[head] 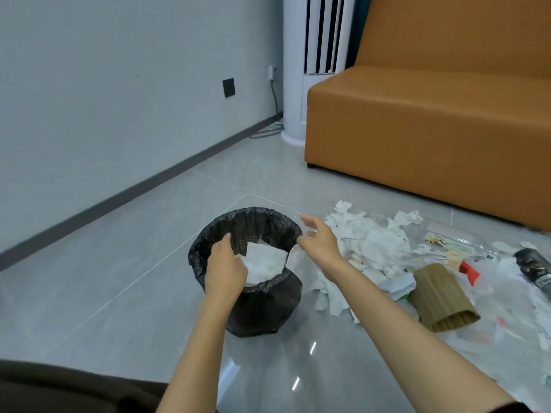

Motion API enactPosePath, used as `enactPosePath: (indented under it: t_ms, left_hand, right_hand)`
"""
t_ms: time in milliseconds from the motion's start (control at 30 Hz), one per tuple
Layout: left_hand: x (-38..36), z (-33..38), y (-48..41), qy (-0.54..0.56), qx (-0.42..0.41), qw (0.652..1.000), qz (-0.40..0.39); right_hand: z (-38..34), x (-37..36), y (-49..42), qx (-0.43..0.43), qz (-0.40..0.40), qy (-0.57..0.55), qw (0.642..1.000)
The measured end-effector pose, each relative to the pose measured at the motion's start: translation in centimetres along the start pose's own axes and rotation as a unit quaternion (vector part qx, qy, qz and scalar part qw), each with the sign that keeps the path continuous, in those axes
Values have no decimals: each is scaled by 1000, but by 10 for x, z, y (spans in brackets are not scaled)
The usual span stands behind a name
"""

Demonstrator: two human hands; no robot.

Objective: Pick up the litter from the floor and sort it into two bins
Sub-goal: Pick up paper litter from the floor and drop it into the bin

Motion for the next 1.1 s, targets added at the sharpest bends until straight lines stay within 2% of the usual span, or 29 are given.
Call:
enactPosePath:
  t_ms: [33,100,233,300,367,500,667,800,1100]
  left_hand:
    - [-5,3,1,11,-33,999,-7]
    - [-18,9,6,9,-72,996,-55]
    - [-44,5,13,-86,-70,975,-191]
    - [-50,-2,15,-164,-71,957,-227]
    - [-52,-10,15,-223,-106,946,-212]
    - [-48,-20,15,-255,-165,941,-146]
    - [-42,-33,9,-274,-148,946,-86]
    - [-38,-44,1,-278,-136,950,-43]
    - [-46,-48,-15,-240,-137,961,8]
  right_hand:
    - [8,4,0,-11,24,1,1000]
    - [23,10,3,-51,17,9,998]
    - [52,4,11,-148,-97,0,984]
    - [63,-2,13,-167,-126,-33,977]
    - [73,-6,13,-180,-133,-30,974]
    - [105,-3,18,-200,-138,89,966]
    - [143,-11,26,-177,-194,239,935]
    - [163,-29,22,-154,-252,352,888]
    - [204,-47,8,-175,-288,416,845]
Point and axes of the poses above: each hand's wrist, its own y-axis away from the middle knuckle, its own x-axis out of the back of the hand, z = x × y, the point moved 1 cm from there along -y, towards the middle knuckle, and after that the axes turned 5 degrees about x, right-handed, at the moved point
